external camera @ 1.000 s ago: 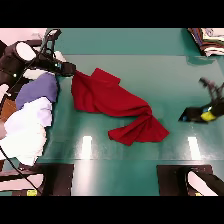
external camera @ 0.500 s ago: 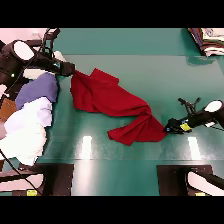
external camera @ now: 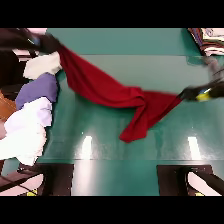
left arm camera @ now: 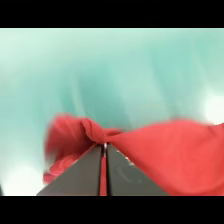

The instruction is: Fold the shirts.

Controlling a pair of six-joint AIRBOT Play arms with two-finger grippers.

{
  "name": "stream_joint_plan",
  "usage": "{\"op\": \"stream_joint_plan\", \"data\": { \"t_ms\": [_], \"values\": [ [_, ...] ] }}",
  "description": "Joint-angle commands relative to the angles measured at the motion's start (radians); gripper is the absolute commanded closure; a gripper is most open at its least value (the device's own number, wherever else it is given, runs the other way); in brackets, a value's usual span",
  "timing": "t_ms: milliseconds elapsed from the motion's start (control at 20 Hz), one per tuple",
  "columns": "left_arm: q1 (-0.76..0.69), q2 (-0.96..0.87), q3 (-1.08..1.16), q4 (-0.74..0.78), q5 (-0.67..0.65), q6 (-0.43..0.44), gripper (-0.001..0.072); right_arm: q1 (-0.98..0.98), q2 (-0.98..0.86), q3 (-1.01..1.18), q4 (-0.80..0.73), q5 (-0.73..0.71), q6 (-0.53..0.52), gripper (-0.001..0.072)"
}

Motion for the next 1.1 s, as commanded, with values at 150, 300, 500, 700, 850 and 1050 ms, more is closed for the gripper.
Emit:
{"op": "stream_joint_plan", "data": {
  "t_ms": [150,300,500,700,850,1050],
  "values": [
    [0.0,0.262,0.322,0.011,0.063,0.0,0.0681,-0.154,0.188,0.629,-0.005,0.05,0.002,0.0698],
    [0.0,0.365,0.36,0.011,0.122,0.0,0.0681,-0.223,0.191,0.828,-0.005,0.086,0.003,0.0698],
    [0.0,0.419,0.367,0.011,0.162,0.0,0.0682,-0.329,0.135,0.98,-0.004,0.134,0.044,0.0698],
    [0.0,0.359,0.345,0.023,0.04,0.0,0.0681,-0.343,0.053,1.005,-0.004,0.142,0.056,0.0699],
    [0.0,0.25,0.244,0.024,-0.066,-0.005,0.0681,-0.342,-0.064,1.004,-0.002,0.199,0.085,0.0699],
    [0.0,0.047,0.017,0.007,-0.079,-0.062,0.068,-0.23,-0.229,0.834,-0.035,0.217,0.088,0.0699]
  ]
}}
